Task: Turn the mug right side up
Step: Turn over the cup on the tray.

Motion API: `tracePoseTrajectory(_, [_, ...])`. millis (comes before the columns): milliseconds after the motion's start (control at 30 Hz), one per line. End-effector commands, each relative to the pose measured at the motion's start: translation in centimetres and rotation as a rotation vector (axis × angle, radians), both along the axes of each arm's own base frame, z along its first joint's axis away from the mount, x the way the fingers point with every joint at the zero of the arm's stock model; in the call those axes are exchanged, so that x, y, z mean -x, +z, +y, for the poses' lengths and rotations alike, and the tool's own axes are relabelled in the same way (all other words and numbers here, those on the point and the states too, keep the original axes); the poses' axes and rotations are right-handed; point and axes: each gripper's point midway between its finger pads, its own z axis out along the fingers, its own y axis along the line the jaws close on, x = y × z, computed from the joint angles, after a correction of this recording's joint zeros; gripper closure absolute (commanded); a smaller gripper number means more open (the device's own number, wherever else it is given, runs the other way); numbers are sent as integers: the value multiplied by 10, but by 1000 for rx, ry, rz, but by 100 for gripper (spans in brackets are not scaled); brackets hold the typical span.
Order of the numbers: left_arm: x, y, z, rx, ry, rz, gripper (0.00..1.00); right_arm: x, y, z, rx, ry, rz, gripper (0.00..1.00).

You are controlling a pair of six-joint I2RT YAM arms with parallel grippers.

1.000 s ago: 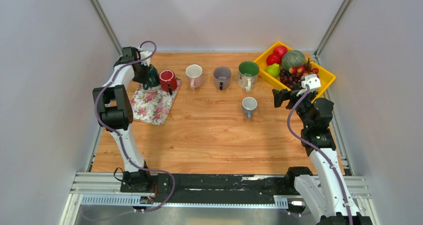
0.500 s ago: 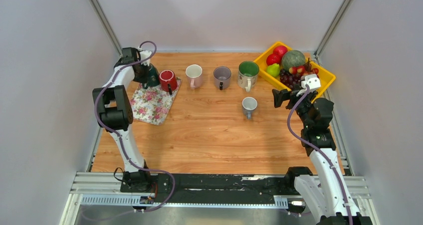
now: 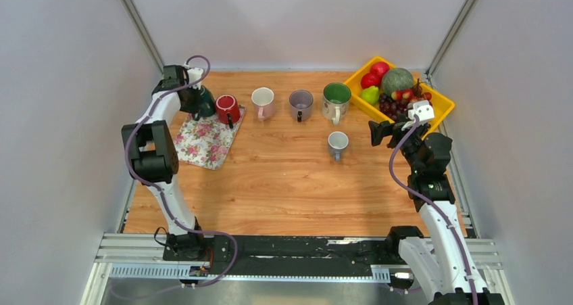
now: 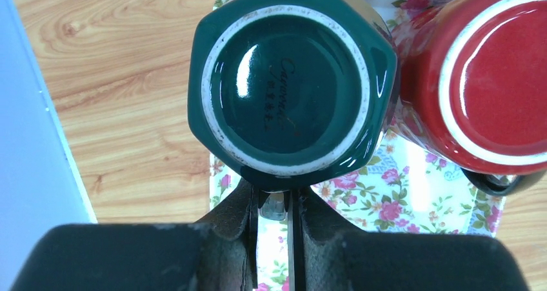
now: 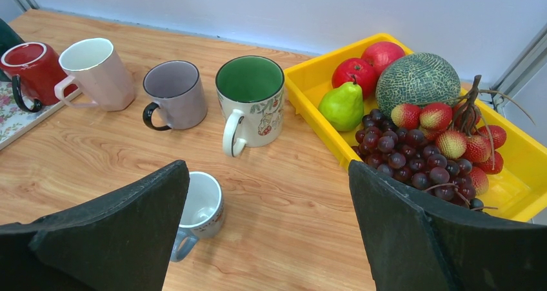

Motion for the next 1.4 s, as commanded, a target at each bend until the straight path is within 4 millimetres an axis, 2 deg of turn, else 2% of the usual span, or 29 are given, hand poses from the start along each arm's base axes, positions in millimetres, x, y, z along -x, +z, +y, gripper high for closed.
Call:
tracePoseTrajectory(0, [-21, 87, 2, -8, 28, -257, 100, 4, 28, 5, -6, 25, -70, 0])
tracePoseTrajectory(533, [1, 140, 2, 31, 75, -348, 100, 7, 29, 10, -10, 56, -72, 0])
tracePoseTrajectory(667, [12, 160, -10, 102, 53, -380, 100, 8, 29, 15, -9, 81, -72, 0])
tracePoseTrajectory(933, [34, 195, -57, 337, -47, -412, 100, 15, 32, 33, -6, 198, -63, 0])
tracePoseTrajectory(1167, [55, 223, -113, 598, -203, -426, 100, 27, 43, 62, -12, 396, -54, 0])
tracePoseTrajectory(1200, [63, 224, -125, 647, -252, -416, 100, 31, 45, 68, -14, 439, -52, 0])
tracePoseTrajectory(1367, [81, 255, -168, 803, -400, -484, 100, 42, 60, 92, -54, 618, -35, 0])
